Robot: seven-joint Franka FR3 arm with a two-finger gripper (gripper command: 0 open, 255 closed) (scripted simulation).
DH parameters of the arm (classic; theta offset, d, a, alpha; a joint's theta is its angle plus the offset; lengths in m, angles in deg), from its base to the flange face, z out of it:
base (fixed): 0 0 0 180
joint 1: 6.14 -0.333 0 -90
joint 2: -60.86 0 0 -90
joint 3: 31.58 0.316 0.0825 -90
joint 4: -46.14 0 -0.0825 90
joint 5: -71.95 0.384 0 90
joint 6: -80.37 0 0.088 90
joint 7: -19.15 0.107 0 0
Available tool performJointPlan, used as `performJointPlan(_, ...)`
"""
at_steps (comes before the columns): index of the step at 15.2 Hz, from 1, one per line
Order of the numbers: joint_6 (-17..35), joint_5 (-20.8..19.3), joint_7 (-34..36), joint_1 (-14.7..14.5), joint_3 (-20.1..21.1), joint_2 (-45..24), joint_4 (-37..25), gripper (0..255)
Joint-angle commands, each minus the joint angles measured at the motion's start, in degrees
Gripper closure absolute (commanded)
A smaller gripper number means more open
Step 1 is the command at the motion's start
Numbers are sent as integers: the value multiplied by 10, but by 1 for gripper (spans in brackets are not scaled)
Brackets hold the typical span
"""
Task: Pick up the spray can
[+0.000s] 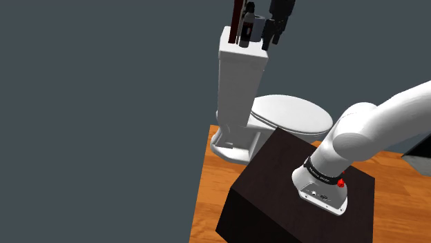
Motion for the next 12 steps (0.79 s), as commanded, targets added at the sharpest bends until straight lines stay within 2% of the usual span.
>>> performJointPlan(1, 10, -7, -17, 4, -12, -26, -29, 0)
performJointPlan(7, 34, -14, -70, 12, -46, -117, -136, 0)
performJointPlan(12, 41, -4, -116, 21, -73, -201, -245, 0)
